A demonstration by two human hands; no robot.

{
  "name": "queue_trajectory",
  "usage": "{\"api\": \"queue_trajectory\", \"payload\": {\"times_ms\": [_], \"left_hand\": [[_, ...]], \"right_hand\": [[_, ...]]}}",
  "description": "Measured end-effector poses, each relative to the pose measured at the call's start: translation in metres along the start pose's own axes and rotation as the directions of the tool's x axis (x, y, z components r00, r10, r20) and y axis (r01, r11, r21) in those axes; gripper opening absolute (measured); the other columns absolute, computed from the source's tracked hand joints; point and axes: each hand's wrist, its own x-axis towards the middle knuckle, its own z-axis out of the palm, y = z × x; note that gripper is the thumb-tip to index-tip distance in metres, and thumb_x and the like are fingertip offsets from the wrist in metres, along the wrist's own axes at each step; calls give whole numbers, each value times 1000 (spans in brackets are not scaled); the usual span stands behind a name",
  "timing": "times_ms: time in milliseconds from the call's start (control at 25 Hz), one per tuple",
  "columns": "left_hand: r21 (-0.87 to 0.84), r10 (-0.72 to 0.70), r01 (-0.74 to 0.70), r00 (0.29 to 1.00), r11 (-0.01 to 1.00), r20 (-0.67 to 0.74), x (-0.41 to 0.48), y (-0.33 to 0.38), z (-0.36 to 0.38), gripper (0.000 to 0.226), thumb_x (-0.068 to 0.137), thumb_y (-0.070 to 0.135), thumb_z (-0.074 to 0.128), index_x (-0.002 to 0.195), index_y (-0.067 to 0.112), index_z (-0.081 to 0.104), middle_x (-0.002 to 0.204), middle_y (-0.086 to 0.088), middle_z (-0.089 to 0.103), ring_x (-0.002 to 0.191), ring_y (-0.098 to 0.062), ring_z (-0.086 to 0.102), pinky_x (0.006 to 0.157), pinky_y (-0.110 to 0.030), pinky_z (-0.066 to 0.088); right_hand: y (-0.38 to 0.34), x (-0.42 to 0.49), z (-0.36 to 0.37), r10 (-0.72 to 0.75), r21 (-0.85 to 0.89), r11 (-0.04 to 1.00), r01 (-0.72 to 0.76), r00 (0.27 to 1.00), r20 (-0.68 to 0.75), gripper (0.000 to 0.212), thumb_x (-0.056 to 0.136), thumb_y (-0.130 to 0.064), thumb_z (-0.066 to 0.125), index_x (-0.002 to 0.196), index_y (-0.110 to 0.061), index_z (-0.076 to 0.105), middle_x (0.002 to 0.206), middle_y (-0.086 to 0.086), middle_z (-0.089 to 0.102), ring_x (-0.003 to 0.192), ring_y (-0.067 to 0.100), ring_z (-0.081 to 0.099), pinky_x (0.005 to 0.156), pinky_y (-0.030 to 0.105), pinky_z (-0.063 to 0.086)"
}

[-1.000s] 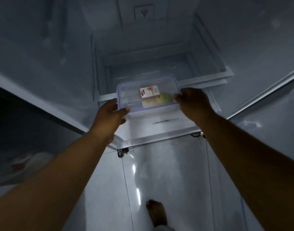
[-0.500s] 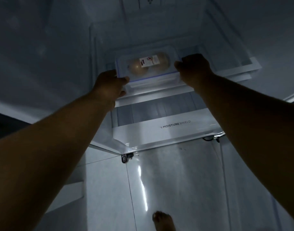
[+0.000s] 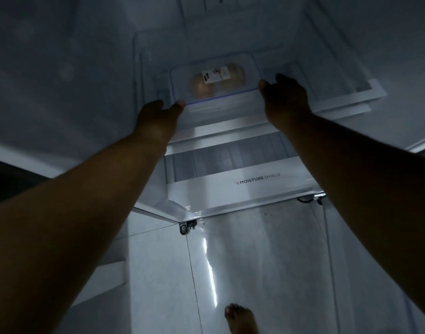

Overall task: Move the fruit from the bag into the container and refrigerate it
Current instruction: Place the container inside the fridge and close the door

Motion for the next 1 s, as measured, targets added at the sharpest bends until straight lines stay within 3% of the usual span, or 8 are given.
{"api": "queue_trajectory", "payload": {"times_ms": [80, 160, 320, 480, 640, 880, 1000], "left_hand": [[-5, 4, -4, 1000, 1000, 15, -24, -8, -14, 79, 83, 42, 70, 145, 8, 36, 143, -12, 50, 126, -27, 53, 107, -42, 43], [-11, 19, -19, 999, 1000, 38, -62, -22, -29, 73, 84, 39, 70, 143, 9, 40, 137, -9, 55, 121, -24, 57, 105, -41, 45], [85, 68, -75, 994, 994, 85, -167, -52, -57, 60, 86, 35, 68, 140, 18, 48, 129, 0, 61, 109, -13, 60, 87, -17, 45], [340, 155, -248, 948, 907, 278, -279, -71, -100, 61, 89, 32, 64, 143, 12, 43, 137, -10, 55, 123, -22, 53, 104, -39, 44], [420, 186, -345, 908, 839, 374, -382, -59, -152, 63, 91, 39, 58, 146, 15, 37, 138, -10, 53, 124, -24, 51, 100, -30, 39], [382, 262, -467, 838, 797, 479, -512, -27, -218, 65, 88, 47, 54, 145, 19, 38, 142, -8, 50, 128, -21, 47, 102, -29, 34], [348, 270, -523, 779, 778, 566, -563, -12, -220, 76, 81, 57, 50, 145, 18, 40, 143, -8, 50, 129, -24, 48, 105, -35, 37]], "right_hand": [[12, -28, -6, -35, -6, 999, 34, 999, -7, 59, 99, -47, 37, 142, -7, 41, 146, 10, 47, 132, 22, 45, 94, 17, 27], [26, -71, -13, -58, 20, 998, 57, 998, 33, 59, 97, -46, 42, 143, -9, 40, 144, 9, 51, 130, 21, 49, 98, 18, 27], [43, -183, -37, -4, 128, 992, -1, 999, 39, 57, 93, -41, 55, 141, -12, 45, 136, 7, 58, 119, 20, 58, 91, 10, 30], [35, -303, -82, 61, 199, 977, -78, 994, 93, 55, 92, -36, 58, 141, -14, 47, 139, 6, 56, 118, 20, 58, 93, 19, 38], [17, -420, -145, 93, 217, 969, -121, 986, 135, 56, 91, -37, 60, 140, -16, 47, 140, 4, 55, 119, 22, 58, 101, 32, 47], [1, -609, -253, 164, 182, 971, -155, 986, -37, 55, 89, -40, 60, 137, -17, 50, 138, 0, 57, 118, 17, 59, 97, 22, 44], [11, -695, -307, 216, 179, 967, -179, 952, -215, 52, 87, -42, 60, 134, -18, 55, 131, -2, 61, 110, 15, 63, 95, 28, 50]]}}
